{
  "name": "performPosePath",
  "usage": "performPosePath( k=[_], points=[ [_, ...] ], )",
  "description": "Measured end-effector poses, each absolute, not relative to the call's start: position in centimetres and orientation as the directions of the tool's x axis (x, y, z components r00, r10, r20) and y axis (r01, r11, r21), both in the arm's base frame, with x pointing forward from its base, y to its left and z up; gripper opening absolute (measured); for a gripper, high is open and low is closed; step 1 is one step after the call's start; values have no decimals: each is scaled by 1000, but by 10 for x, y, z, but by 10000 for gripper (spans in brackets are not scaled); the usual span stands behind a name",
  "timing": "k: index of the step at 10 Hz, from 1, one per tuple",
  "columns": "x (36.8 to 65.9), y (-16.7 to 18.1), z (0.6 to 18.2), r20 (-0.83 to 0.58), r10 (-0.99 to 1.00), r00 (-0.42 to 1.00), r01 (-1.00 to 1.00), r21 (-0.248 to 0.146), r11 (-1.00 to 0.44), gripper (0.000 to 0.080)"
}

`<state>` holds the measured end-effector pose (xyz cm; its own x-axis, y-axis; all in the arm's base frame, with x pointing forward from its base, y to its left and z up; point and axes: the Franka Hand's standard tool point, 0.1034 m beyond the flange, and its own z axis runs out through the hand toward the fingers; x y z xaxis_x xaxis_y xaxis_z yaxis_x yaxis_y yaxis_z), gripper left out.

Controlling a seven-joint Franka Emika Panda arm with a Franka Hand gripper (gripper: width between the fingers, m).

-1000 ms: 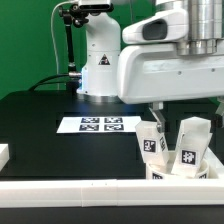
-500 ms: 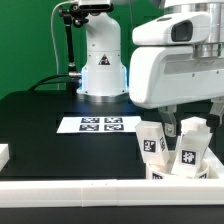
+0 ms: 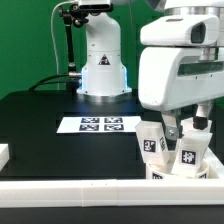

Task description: Assemble stool

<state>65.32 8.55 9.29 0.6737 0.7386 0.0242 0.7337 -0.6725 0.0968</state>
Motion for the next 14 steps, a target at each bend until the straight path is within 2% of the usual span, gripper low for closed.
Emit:
performPosePath(
  k=[7, 8, 9, 10, 14],
  points=[
    [650, 85, 78, 18, 715, 699, 710, 94, -698, 649],
    [650, 85, 78, 18, 710, 704, 706, 94, -702, 513],
    [650, 85, 78, 18, 708, 706, 704, 94, -704, 513],
    [652, 84, 79, 25, 710, 704, 705, 100, -702, 364],
    [654, 81, 79, 41, 642, 765, 636, 103, -765, 347]
  ],
)
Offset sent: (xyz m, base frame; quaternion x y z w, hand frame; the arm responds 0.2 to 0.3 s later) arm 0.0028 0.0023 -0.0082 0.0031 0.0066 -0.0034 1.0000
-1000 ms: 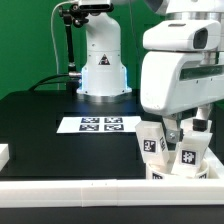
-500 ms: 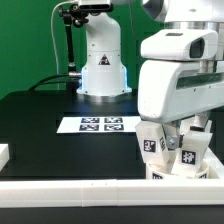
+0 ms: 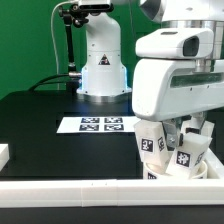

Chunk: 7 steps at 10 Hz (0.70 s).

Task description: Assemble stool

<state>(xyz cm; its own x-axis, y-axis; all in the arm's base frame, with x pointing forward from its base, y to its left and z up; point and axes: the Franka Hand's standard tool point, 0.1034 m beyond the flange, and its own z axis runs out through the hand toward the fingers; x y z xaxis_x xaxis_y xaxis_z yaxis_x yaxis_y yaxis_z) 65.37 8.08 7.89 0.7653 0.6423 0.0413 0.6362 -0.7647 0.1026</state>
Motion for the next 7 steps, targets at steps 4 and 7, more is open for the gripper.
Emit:
performPosePath(
  k=[4, 7],
  points=[
    [654, 77, 78, 73, 358, 931, 352, 83, -932, 347],
    [656, 77, 79, 150, 61, 987, 52, 58, -997, 347]
  ],
)
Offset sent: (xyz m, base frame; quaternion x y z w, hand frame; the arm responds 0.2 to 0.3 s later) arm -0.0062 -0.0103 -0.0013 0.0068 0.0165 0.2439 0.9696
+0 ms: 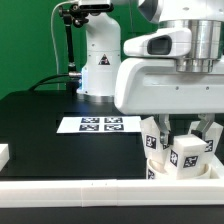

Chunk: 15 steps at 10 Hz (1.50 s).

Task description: Assemble stool

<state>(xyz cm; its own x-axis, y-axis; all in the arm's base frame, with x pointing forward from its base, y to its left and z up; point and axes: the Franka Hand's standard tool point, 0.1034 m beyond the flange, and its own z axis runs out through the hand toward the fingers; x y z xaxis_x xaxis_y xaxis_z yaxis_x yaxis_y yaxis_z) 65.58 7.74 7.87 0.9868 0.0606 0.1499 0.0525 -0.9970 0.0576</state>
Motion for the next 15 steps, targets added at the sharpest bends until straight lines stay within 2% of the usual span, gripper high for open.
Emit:
performPosePath(
  k=[3, 6, 10, 12, 13, 15],
  points=[
    [655, 81, 77, 202, -189, 961, -194, 8, -981, 347],
    [650, 74, 76, 213, -463, 860, -463, -53, -885, 347],
    [647, 66, 75, 193, -653, 732, -650, -90, -755, 347],
    [647, 67, 75, 193, -647, 738, -644, -89, -760, 576],
    [646, 65, 79, 185, -624, 759, -622, -79, -779, 627],
    [647, 62, 98, 169, -624, 763, -621, -78, -780, 645]
  ],
)
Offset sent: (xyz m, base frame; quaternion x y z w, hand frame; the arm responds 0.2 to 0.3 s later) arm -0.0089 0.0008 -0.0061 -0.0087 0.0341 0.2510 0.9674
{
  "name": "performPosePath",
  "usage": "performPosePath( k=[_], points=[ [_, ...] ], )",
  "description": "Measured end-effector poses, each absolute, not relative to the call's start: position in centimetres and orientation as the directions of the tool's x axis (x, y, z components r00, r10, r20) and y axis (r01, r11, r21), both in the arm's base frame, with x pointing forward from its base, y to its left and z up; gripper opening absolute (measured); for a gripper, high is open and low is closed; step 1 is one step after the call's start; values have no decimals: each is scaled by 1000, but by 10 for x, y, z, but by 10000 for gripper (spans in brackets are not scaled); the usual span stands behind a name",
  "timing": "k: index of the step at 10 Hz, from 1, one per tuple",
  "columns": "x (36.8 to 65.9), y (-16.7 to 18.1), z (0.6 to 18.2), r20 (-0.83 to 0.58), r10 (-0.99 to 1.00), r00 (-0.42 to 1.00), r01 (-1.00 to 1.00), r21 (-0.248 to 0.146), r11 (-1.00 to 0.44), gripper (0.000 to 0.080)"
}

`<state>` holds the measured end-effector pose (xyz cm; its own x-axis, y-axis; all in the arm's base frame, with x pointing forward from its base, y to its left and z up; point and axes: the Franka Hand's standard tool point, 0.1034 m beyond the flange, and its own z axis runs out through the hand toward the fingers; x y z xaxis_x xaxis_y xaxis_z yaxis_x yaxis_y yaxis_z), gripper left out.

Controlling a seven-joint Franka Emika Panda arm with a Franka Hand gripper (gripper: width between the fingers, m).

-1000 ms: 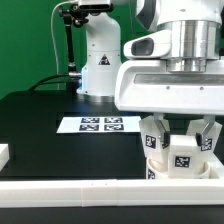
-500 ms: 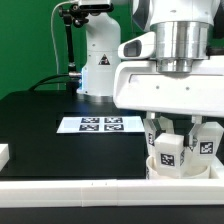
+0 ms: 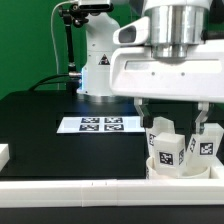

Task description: Assemble stool

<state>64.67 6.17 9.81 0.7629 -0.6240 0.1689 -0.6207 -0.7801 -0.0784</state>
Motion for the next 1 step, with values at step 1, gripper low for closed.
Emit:
performPosePath(
  k=[1],
  points=[
    [646, 62, 94, 172, -622, 764, -619, -77, -782, 645]
  ],
)
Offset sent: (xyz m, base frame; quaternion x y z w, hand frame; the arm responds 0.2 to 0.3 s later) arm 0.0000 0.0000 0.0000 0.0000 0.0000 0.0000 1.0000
